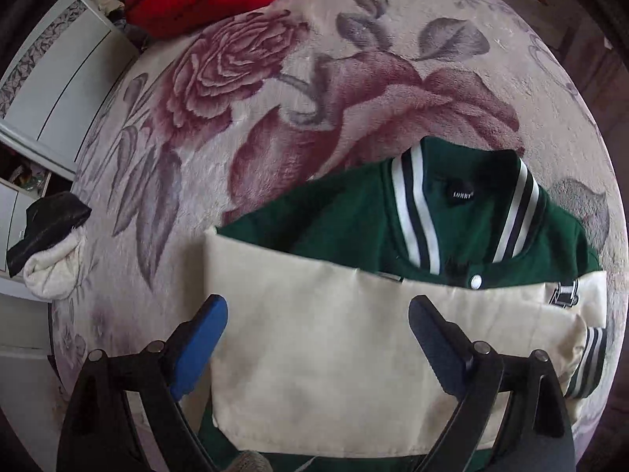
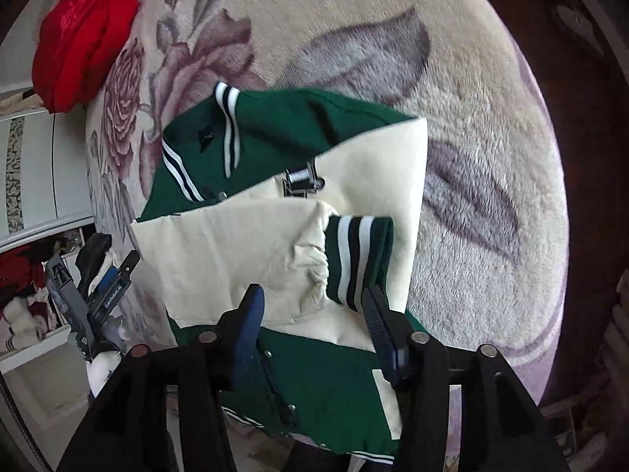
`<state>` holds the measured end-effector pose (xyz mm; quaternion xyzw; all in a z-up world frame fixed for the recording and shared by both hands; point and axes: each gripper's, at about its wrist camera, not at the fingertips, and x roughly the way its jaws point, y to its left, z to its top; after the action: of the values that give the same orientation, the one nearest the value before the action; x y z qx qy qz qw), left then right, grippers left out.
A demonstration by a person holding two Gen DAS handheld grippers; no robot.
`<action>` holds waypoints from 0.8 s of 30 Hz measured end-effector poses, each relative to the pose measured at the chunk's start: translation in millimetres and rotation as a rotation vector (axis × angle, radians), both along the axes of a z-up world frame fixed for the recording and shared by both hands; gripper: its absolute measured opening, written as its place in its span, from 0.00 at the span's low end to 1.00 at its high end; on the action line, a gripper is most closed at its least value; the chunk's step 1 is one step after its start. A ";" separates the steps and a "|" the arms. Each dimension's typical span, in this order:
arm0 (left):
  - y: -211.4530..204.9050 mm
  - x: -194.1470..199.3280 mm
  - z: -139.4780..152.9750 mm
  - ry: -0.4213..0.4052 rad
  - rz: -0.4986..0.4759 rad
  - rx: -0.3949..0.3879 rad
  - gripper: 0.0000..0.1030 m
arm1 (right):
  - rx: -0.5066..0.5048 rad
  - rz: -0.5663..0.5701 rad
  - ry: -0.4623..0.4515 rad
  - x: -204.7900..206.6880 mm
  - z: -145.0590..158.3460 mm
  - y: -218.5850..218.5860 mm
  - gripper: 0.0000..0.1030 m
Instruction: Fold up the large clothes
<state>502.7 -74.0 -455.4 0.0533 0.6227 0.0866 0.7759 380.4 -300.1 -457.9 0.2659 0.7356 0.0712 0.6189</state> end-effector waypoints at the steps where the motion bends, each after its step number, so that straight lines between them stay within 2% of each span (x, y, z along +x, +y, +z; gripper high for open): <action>1: -7.1 15.3 -10.7 0.027 -0.008 -0.011 0.93 | 0.001 0.009 -0.002 15.6 -2.0 7.8 0.57; 3: -18.7 37.7 -42.1 0.082 -0.023 -0.026 0.93 | -0.032 0.020 -0.020 40.5 -11.8 21.4 0.57; 6: -35.3 63.7 -104.6 0.193 -0.043 -0.061 0.91 | -0.056 0.045 -0.033 79.5 -51.1 63.0 0.57; 7: -41.5 69.3 -125.4 0.228 -0.056 -0.046 0.89 | -0.057 0.055 -0.034 86.9 -65.0 76.3 0.57; 9: -50.8 74.7 -150.2 0.245 -0.094 -0.013 0.89 | -0.052 0.043 -0.024 97.5 -94.4 99.4 0.57; 10: -53.8 76.0 -150.5 0.200 -0.109 -0.003 0.82 | -0.046 0.035 -0.012 101.2 -108.8 109.4 0.57; 11: -57.4 76.7 -144.1 0.140 -0.130 -0.006 0.69 | -0.039 0.022 0.002 103.4 -122.5 116.0 0.57; 12: -60.5 76.4 -139.0 0.107 -0.145 0.014 0.46 | -0.029 0.011 0.017 106.4 -135.0 123.1 0.57; 13: -62.0 76.1 -136.0 0.088 -0.151 0.039 0.30 | -0.027 0.004 0.035 109.3 -147.6 130.5 0.57; 14: -59.6 75.8 -135.0 0.075 -0.146 0.040 0.25 | -0.032 -0.005 0.047 110.2 -157.5 135.6 0.57; 15: -54.7 75.9 -134.9 0.064 -0.137 0.039 0.15 | -0.041 -0.011 0.057 110.6 -166.6 141.3 0.57; 16: -48.8 76.5 -134.4 0.054 -0.130 0.032 0.10 | -0.049 -0.019 0.053 110.3 -172.0 146.1 0.57; 17: -44.3 77.8 -133.0 0.045 -0.124 0.020 0.09 | -0.066 -0.024 0.035 109.1 -173.4 149.3 0.53; 18: -39.6 79.8 -130.9 0.033 -0.117 0.013 0.08 | -0.127 -0.009 0.027 108.8 -173.2 153.9 0.43; 19: -35.8 82.9 -127.7 0.022 -0.109 0.006 0.08 | -0.175 0.002 0.024 108.4 -171.8 156.3 0.20; 24: -21.0 109.2 -120.3 0.026 -0.062 -0.041 0.08 | -0.206 -0.076 -0.029 111.6 -157.7 153.3 0.12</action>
<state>611.9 -95.0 -575.7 0.0576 0.6322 0.0490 0.7711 492.0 -146.8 -615.6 0.2275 0.7194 -0.0246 0.6558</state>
